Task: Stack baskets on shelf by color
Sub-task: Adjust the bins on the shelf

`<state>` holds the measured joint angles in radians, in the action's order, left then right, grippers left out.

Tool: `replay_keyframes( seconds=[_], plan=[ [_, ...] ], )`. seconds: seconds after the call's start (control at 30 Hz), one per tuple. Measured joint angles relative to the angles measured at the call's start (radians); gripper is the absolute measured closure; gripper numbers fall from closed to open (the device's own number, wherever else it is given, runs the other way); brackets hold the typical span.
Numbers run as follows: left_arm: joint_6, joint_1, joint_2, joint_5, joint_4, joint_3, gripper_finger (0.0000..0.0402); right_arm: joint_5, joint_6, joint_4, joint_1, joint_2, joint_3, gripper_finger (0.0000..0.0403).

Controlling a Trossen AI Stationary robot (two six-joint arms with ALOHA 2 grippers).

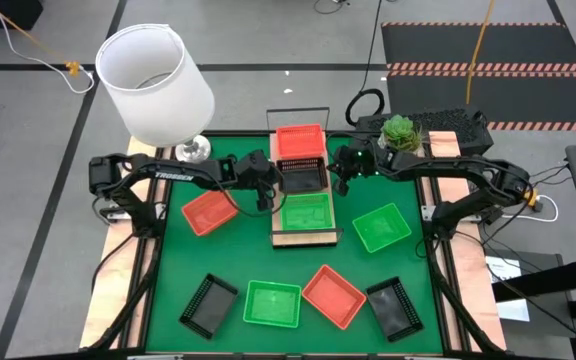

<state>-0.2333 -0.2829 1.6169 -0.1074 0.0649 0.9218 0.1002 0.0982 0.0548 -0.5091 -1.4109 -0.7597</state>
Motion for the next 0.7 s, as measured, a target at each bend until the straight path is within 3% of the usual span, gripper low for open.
replay_keyframes(
  seconds=[0.7],
  plan=[
    [-0.008, -0.018, 0.0, 0.001, -0.017, 0.0, 0.0385, 0.0, 0.0, -0.007, -0.001, 0.0, 0.0, 0.0403]
  ],
)
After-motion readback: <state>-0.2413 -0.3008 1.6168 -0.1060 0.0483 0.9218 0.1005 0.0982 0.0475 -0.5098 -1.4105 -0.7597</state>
